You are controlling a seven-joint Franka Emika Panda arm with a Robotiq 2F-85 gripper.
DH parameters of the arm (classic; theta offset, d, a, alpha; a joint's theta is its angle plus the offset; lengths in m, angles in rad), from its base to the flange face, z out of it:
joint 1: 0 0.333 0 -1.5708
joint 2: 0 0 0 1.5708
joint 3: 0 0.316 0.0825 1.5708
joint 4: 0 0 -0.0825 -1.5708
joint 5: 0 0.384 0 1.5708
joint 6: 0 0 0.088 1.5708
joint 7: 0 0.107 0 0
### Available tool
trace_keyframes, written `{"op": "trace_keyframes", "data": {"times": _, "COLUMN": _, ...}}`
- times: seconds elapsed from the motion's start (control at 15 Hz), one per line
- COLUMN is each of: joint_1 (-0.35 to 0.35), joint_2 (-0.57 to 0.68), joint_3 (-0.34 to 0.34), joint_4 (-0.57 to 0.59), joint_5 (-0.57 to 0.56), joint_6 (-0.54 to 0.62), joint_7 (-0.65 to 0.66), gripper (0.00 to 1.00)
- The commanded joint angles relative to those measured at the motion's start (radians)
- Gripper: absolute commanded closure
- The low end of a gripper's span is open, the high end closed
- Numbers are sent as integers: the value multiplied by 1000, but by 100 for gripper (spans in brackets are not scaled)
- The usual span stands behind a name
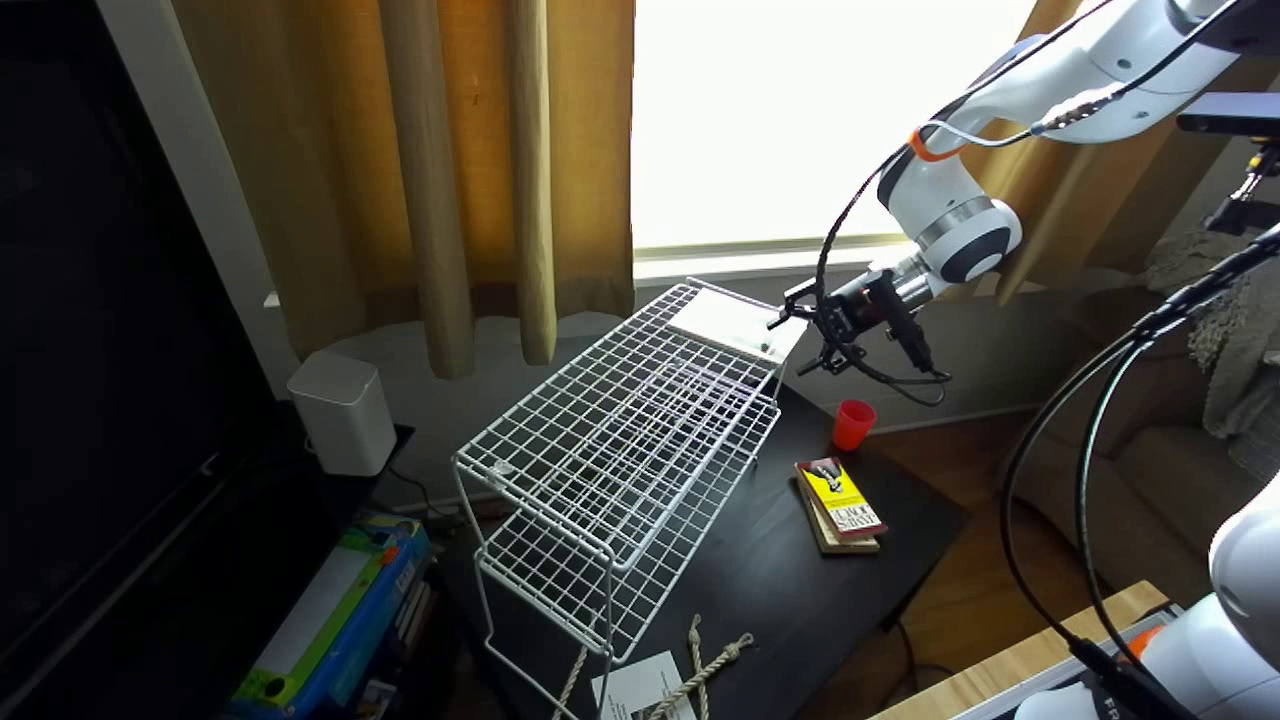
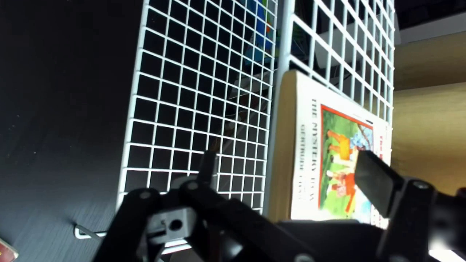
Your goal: Put the book on the lower shelf
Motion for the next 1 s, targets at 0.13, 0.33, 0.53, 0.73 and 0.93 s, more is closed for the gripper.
{"op": "trace_keyframes", "data": {"times": 0.13, "joint_1": -38, "joint_2": 74, "joint_3": 23, "joint_4": 62, "joint_5": 23, "joint_6": -32, "joint_7": -9, "gripper": 51}}
{"op": "trace_keyframes", "data": {"times": 0.33, "joint_1": -45, "joint_2": 64, "joint_3": 14, "joint_4": 66, "joint_5": 13, "joint_6": -65, "joint_7": 4, "gripper": 73}}
{"op": "trace_keyframes", "data": {"times": 0.53, "joint_1": -49, "joint_2": 60, "joint_3": 8, "joint_4": 61, "joint_5": 6, "joint_6": -78, "joint_7": 14, "gripper": 83}}
{"op": "trace_keyframes", "data": {"times": 0.73, "joint_1": -52, "joint_2": 60, "joint_3": 5, "joint_4": 57, "joint_5": 7, "joint_6": -83, "joint_7": 20, "gripper": 84}}
{"op": "trace_keyframes", "data": {"times": 0.93, "joint_1": -48, "joint_2": 50, "joint_3": 2, "joint_4": 46, "joint_5": 5, "joint_6": -73, "joint_7": 45, "gripper": 73}}
